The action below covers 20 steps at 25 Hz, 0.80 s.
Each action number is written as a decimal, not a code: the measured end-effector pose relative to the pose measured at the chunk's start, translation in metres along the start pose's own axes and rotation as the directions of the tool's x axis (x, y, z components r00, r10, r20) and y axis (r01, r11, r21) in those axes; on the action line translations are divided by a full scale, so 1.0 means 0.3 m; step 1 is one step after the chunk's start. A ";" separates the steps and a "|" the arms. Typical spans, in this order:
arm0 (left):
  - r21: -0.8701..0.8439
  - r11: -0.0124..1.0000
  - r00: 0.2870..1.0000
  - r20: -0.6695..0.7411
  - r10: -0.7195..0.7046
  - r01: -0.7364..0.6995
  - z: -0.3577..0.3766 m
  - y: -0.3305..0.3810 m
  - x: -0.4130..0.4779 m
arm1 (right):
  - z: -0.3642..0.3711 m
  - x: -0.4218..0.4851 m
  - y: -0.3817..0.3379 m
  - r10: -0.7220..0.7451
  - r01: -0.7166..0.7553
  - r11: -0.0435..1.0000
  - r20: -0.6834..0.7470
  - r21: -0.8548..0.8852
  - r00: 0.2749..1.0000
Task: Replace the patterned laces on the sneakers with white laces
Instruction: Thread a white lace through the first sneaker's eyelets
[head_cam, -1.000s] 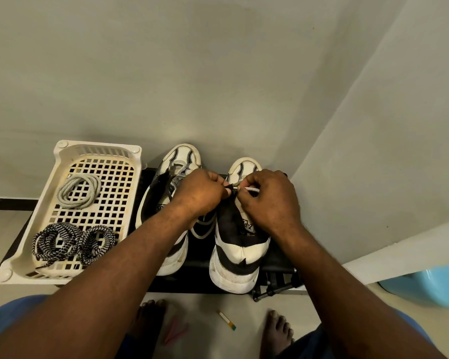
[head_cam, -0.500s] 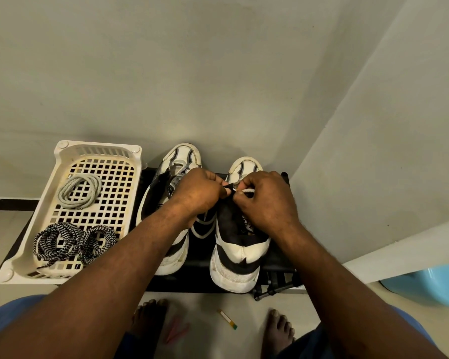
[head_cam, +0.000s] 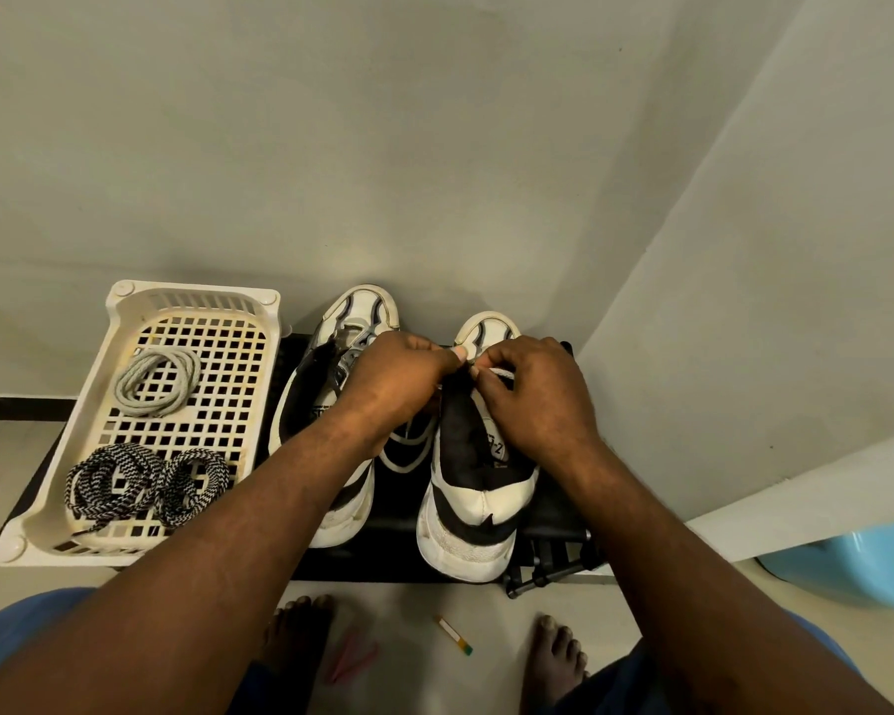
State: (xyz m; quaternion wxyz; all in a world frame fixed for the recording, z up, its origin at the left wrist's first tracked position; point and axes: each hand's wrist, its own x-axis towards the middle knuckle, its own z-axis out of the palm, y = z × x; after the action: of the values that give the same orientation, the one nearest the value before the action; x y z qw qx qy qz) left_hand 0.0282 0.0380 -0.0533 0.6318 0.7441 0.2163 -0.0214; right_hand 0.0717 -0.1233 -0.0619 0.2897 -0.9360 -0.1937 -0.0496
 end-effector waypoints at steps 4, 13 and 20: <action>0.057 0.998 1.000 -0.008 -0.016 0.016 0.003 -0.009 0.012 | 0.002 -0.002 -0.002 0.002 -0.003 0.999 0.009 0.044 1.000; 0.271 0.959 0.984 -0.124 0.124 -0.087 0.060 -0.018 0.010 | 0.006 -0.014 0.003 0.016 -0.015 1.000 0.037 -0.003 0.999; -0.150 0.944 0.945 -0.197 0.263 -0.294 0.039 0.096 -0.062 | 0.018 -0.014 0.010 0.099 -0.101 0.980 -0.018 -0.171 0.995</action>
State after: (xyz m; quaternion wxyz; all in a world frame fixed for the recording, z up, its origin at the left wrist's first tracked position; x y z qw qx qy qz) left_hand 0.0241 0.0183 -0.0232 0.6706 0.7072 0.1641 0.1526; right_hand 0.0689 -0.1239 -0.0687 0.2109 -0.9658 -0.1401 -0.0558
